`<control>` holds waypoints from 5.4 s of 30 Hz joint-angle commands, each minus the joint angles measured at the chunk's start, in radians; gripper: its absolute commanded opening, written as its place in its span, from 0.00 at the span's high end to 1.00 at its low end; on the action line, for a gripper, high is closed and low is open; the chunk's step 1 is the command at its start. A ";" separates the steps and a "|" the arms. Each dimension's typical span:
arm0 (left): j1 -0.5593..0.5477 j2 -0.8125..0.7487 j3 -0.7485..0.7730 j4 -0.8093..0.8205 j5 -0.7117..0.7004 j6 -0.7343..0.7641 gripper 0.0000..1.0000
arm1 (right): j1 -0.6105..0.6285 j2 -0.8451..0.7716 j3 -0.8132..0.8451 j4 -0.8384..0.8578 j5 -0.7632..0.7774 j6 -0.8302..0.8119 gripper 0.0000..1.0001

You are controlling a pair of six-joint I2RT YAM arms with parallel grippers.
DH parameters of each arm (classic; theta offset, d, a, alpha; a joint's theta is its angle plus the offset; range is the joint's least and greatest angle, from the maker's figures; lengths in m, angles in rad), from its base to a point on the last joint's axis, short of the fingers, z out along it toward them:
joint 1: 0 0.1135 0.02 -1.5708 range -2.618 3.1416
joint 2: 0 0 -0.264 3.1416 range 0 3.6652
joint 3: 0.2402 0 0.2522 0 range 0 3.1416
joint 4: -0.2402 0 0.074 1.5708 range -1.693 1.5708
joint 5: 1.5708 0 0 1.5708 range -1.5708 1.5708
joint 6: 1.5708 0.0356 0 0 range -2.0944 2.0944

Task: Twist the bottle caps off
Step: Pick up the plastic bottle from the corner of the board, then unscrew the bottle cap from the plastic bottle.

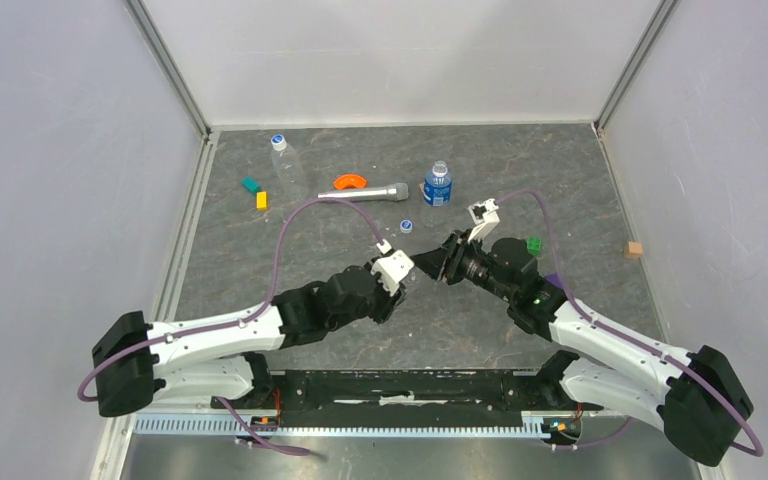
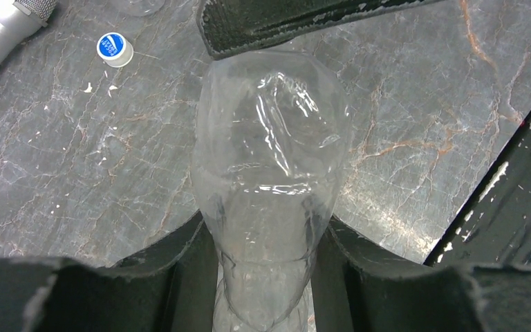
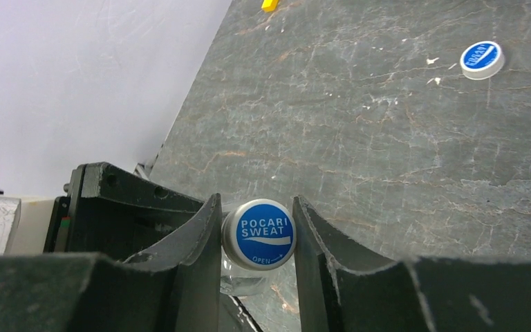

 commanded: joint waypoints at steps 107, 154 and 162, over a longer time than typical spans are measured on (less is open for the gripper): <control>0.009 -0.199 0.022 -0.220 0.417 0.253 0.96 | -0.138 -0.179 -0.090 0.033 -0.938 -0.928 1.00; 0.010 -0.258 -0.080 -0.115 0.170 0.321 0.93 | -0.174 -0.085 -0.037 0.190 -0.777 -0.231 0.37; 0.010 -0.255 -0.083 -0.115 0.173 0.325 0.93 | -0.174 -0.022 -0.043 0.208 -0.790 -0.182 0.45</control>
